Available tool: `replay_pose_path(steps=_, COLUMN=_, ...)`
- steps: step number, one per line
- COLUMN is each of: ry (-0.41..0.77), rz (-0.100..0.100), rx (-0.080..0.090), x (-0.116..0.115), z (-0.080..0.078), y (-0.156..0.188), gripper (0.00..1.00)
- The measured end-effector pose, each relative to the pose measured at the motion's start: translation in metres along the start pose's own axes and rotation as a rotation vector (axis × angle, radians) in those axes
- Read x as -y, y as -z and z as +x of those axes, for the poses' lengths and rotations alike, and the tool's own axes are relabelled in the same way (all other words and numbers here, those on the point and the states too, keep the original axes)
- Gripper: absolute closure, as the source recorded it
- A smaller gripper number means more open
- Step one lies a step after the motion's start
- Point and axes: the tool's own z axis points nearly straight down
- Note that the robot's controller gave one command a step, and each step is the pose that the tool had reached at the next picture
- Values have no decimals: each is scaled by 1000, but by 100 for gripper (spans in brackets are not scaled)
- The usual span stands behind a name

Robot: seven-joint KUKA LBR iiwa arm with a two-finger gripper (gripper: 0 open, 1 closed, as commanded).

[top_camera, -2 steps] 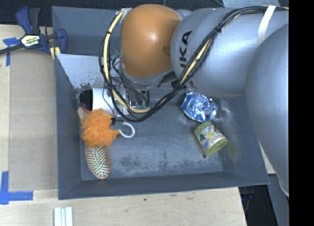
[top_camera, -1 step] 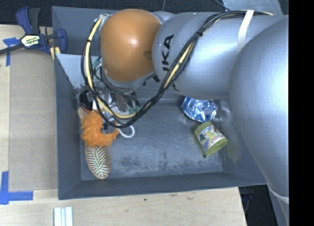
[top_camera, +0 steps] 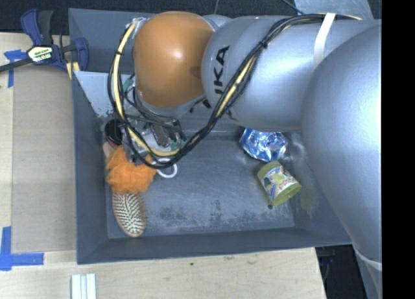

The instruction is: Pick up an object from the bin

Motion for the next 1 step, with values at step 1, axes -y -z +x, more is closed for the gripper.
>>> replay_pose_path(steps=1, ry=-326, rz=1, rx=1, x=24, z=1, y=-4, gripper=100)
